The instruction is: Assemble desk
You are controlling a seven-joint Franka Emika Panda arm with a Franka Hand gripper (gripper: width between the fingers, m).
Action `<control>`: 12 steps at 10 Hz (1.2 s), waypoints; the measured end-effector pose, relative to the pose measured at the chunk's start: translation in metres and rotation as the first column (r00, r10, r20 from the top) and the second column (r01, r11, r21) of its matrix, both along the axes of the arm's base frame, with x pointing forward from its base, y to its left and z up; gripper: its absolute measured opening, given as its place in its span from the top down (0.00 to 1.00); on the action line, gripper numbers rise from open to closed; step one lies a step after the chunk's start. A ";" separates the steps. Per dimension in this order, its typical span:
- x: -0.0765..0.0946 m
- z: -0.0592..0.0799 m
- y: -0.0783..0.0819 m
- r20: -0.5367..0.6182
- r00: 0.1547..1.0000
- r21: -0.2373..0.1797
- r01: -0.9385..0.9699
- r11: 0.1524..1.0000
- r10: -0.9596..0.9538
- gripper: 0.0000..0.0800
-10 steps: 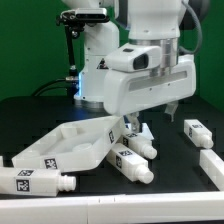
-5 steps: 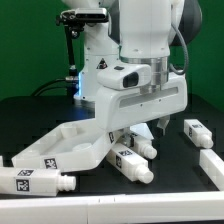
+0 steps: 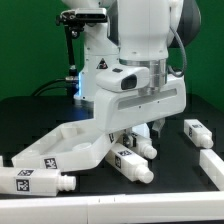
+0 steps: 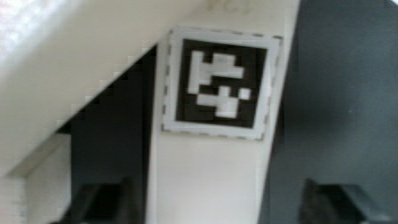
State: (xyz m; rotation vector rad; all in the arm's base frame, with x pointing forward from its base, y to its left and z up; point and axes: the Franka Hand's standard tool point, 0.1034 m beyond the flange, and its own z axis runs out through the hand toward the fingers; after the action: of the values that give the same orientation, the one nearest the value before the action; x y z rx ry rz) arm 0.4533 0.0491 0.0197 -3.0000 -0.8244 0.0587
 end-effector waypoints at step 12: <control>-0.021 0.001 0.042 -0.029 0.935 0.012 0.354 0.935 -0.353 0.65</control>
Offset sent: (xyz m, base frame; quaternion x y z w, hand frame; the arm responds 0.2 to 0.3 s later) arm -0.0054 0.0115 0.0064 -0.0117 -0.0156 0.0892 0.9958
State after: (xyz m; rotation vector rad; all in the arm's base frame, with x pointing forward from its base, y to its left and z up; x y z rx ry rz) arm 0.4321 0.0911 0.0202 -3.0697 -0.2689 0.0810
